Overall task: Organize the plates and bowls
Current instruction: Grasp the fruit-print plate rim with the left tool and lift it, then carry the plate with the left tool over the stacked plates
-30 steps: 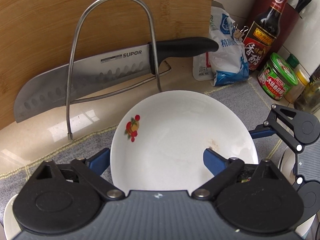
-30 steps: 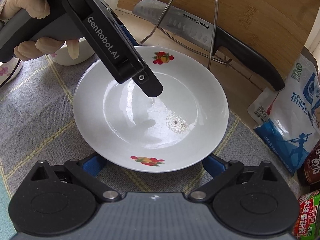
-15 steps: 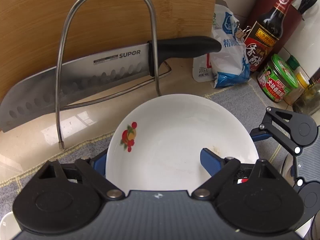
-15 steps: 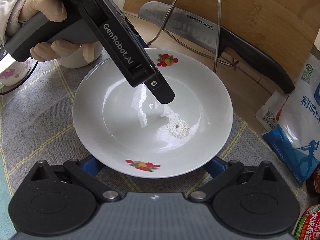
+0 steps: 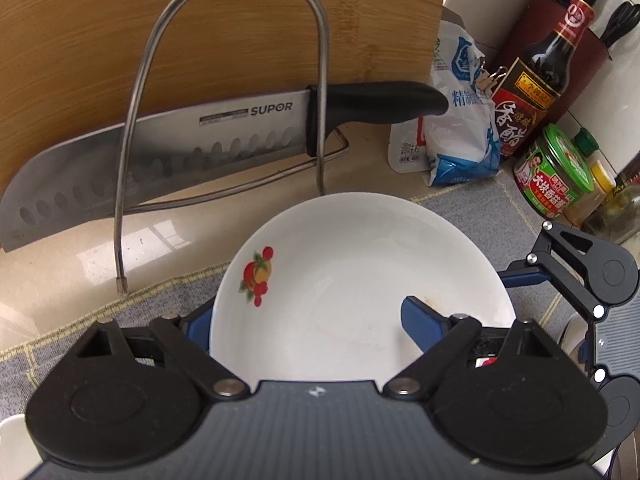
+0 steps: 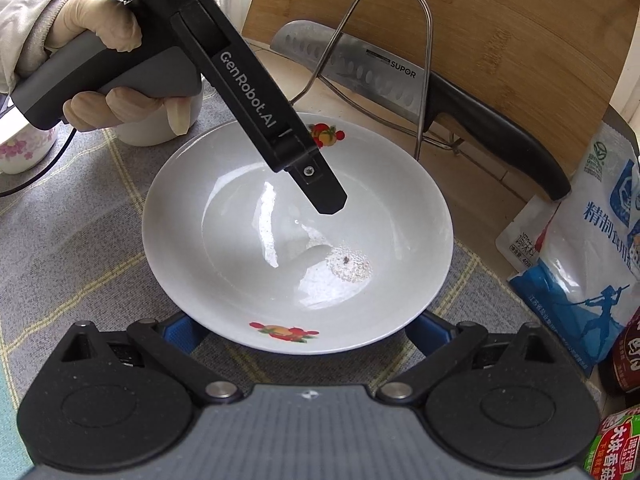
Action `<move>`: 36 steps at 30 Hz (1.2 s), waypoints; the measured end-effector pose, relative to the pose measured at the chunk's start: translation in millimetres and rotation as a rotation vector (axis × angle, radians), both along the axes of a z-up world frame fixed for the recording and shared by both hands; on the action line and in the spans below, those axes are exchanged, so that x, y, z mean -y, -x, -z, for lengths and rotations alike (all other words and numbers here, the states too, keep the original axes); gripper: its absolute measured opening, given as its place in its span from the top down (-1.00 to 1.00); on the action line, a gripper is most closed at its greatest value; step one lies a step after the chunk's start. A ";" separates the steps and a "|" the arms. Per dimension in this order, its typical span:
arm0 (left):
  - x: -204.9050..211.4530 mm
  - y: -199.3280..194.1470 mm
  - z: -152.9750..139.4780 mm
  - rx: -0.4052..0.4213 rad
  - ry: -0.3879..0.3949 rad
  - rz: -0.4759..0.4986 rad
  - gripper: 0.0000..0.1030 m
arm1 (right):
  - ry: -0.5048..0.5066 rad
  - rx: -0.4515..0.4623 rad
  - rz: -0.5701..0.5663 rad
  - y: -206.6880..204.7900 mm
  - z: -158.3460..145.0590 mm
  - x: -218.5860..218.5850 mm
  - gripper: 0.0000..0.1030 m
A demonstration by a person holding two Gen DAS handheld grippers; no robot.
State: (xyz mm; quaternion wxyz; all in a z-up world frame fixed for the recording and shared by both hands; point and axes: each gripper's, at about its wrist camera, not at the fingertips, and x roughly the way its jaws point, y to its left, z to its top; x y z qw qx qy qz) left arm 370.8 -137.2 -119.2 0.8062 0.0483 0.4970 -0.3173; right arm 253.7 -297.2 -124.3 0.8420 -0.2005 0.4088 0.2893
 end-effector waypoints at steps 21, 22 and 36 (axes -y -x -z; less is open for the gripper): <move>-11.9 15.5 -20.2 0.051 0.022 -0.011 -0.78 | -0.043 0.035 -0.020 11.5 -18.5 -2.8 -1.00; -12.5 16.9 -21.2 0.052 0.022 -0.011 -0.78 | -0.049 0.034 -0.018 12.8 -20.2 -2.3 -1.00; -6.7 48.3 -42.8 0.079 0.045 0.024 -0.78 | -0.076 0.061 0.015 41.5 -39.9 3.8 -1.00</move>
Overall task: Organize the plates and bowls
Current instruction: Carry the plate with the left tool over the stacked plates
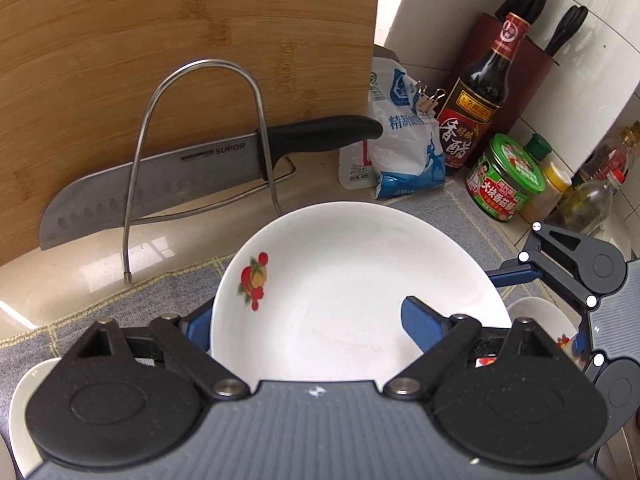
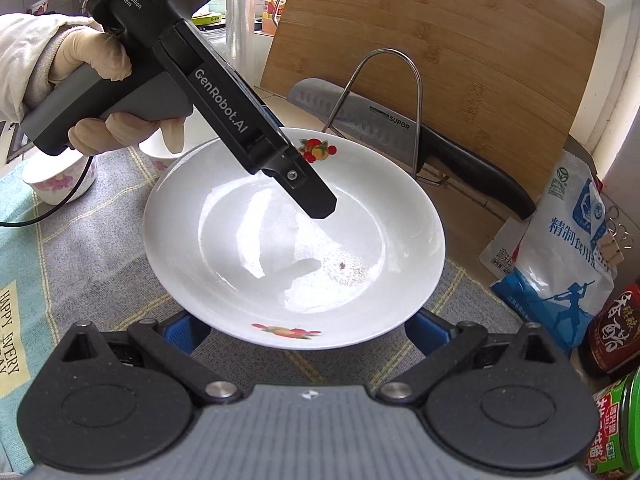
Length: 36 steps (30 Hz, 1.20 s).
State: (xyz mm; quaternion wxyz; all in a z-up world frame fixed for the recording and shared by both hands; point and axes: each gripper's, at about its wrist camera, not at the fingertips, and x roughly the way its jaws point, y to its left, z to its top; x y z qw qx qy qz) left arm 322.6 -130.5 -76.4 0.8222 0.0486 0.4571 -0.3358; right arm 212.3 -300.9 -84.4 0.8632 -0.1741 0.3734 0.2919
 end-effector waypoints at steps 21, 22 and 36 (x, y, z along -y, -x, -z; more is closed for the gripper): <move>52.2 63.3 -16.6 0.017 0.039 0.187 -0.78 | 0.012 0.032 0.207 94.3 -20.5 24.8 -1.00; 54.2 66.0 -16.6 0.016 0.040 0.195 -0.78 | 0.013 0.033 0.219 99.0 -21.3 25.2 -1.00; 87.2 105.4 -10.5 0.003 0.030 0.312 -0.78 | 0.026 0.022 0.342 158.4 -22.4 31.5 -1.00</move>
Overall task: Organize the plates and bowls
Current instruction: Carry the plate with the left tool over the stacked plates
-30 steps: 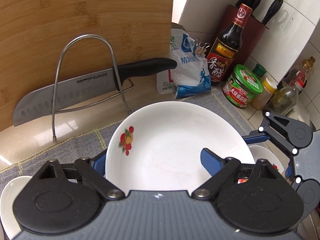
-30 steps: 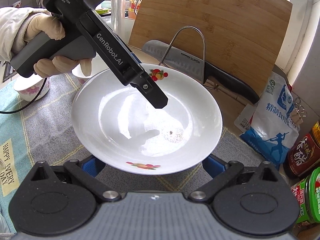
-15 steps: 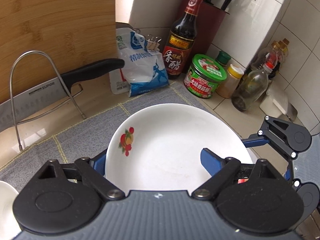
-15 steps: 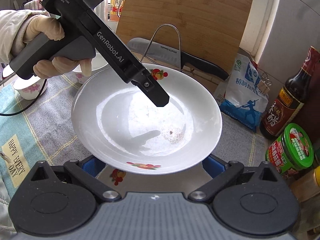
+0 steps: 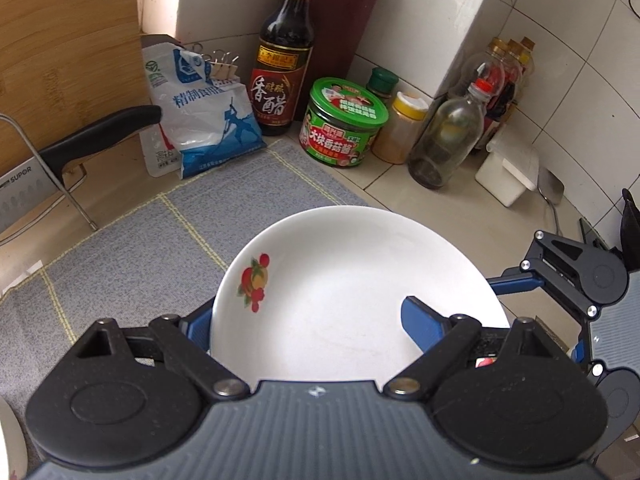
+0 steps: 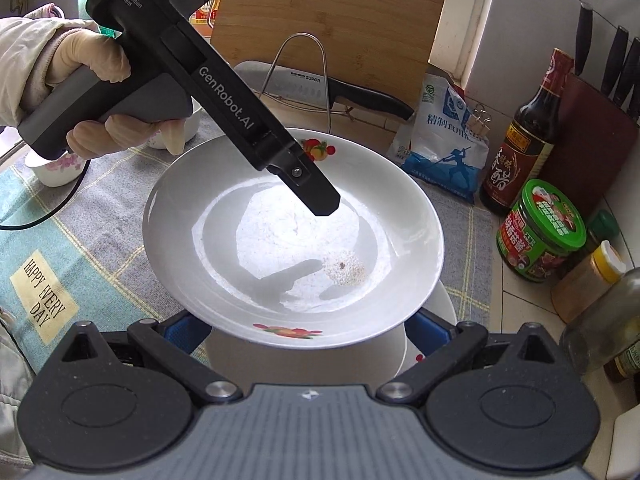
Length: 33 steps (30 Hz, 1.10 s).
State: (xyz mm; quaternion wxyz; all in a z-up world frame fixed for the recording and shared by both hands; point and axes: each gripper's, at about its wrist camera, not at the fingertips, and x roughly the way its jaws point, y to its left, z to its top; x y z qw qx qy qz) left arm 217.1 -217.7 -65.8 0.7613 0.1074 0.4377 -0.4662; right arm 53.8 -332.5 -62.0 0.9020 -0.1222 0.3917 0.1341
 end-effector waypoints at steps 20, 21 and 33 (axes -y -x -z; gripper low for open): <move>46.5 30.3 25.2 -0.041 -0.065 0.083 -0.78 | -0.011 -0.054 0.087 41.8 15.9 25.2 -1.00; 48.0 31.2 26.8 -0.041 -0.070 0.085 -0.78 | -0.012 -0.056 0.089 42.9 16.8 25.8 -1.00; 49.6 28.0 38.0 -0.056 -0.114 0.069 -0.79 | -0.006 -0.064 0.083 41.5 20.2 28.0 -1.00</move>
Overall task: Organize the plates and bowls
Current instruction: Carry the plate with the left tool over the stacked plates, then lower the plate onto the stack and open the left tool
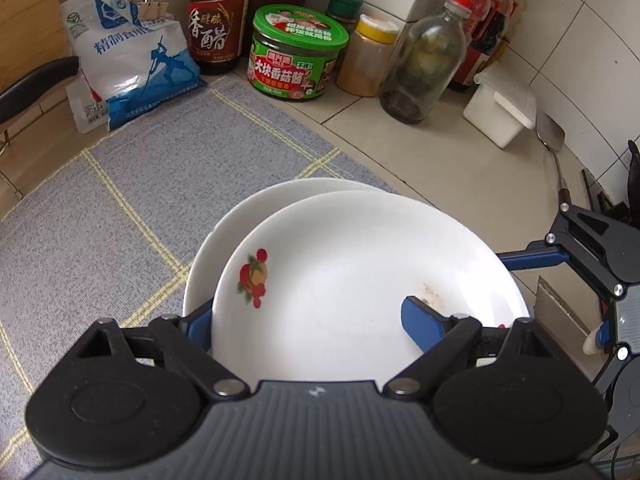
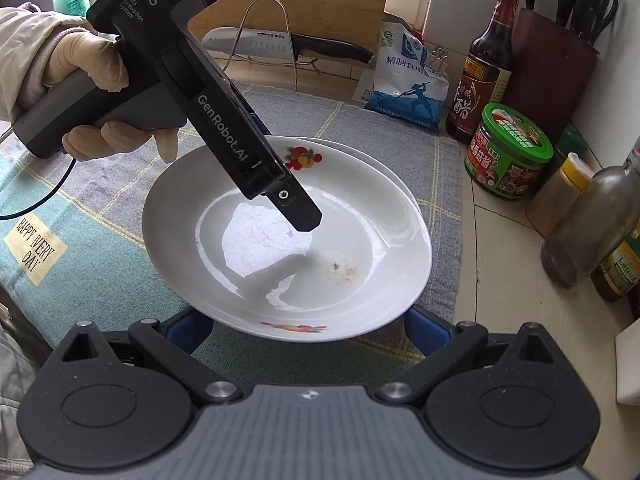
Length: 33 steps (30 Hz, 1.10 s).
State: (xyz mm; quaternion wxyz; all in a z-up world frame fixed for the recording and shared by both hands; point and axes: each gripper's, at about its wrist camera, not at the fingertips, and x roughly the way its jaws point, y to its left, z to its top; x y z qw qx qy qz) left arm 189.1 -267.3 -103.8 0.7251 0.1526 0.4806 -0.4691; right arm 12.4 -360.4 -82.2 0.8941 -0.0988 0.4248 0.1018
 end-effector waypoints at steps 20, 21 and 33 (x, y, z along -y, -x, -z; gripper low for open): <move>-11.0 1.9 -11.1 -0.022 -0.022 -0.028 -0.81 | 0.015 0.007 -0.037 -5.8 2.9 -0.2 -1.00; -11.9 2.0 -12.1 -0.021 -0.022 -0.032 -0.81 | 0.015 0.006 -0.038 -6.4 3.4 -0.4 -1.00; -15.5 -1.2 -17.1 -0.038 -0.013 -0.101 -0.82 | 0.029 0.019 -0.065 -9.1 6.1 -5.0 -1.00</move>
